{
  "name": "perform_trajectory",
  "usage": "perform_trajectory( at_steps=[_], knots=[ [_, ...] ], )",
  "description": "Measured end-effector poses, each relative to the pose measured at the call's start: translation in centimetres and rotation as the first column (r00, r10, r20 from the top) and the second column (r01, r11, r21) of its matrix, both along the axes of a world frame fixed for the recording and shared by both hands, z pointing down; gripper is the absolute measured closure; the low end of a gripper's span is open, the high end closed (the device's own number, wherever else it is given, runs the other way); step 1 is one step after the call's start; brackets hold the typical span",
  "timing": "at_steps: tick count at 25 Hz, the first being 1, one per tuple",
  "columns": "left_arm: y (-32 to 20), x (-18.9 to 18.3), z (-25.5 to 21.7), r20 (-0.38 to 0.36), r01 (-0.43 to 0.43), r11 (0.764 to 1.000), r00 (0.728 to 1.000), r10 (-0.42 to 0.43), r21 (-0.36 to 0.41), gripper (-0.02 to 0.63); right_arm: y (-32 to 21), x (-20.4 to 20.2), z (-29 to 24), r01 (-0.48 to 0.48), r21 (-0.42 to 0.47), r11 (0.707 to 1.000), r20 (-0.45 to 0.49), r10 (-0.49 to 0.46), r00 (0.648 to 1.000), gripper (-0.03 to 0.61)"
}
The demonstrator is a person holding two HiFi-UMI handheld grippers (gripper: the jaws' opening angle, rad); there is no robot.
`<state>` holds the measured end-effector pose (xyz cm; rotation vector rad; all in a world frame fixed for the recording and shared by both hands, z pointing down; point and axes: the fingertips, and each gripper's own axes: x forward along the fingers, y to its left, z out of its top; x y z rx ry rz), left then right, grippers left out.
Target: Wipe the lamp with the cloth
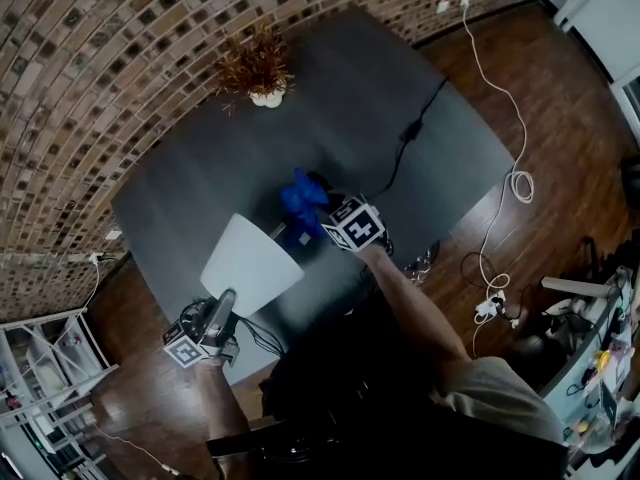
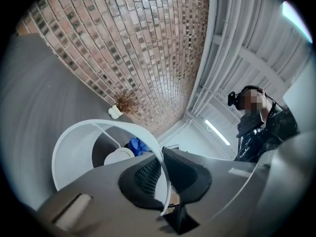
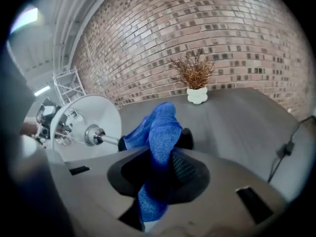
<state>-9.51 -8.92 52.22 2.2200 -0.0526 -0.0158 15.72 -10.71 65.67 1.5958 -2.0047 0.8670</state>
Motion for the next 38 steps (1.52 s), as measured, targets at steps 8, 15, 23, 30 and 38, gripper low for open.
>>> perform_trajectory(
  at_steps=[8,15,23,30,38],
  knots=[
    [0.8,1.0,0.3,0.041,-0.042,0.997,0.998,0.039,0.067,0.601,3.8,6.0,-1.9,-0.243,-0.067,0.968,-0.058,0.239,0.969,0.488],
    [2.6,0.6,1.4,0.085,-0.156,0.975,0.986,0.144,0.16,0.602,0.3,-4.3,-8.5,0.201,0.043,0.979,0.18,-0.206,0.962,0.488],
    [3.7,0.7,1.9,0.134,-0.188,0.959,0.978,0.162,0.211,0.605,-1.5,-9.0,-2.8,0.211,-0.047,0.976,0.513,-0.158,0.844,0.488],
    [4.3,0.7,2.1,0.136,-0.208,0.952,0.974,0.181,0.226,0.606,-0.6,4.4,-1.2,-0.048,-0.147,0.988,0.208,0.078,0.975,0.486],
    [5.0,1.0,2.2,0.12,-0.21,0.955,0.975,0.188,0.209,0.606,0.4,7.4,-11.1,-0.086,0.139,0.987,0.012,0.085,0.996,0.489]
  ],
)
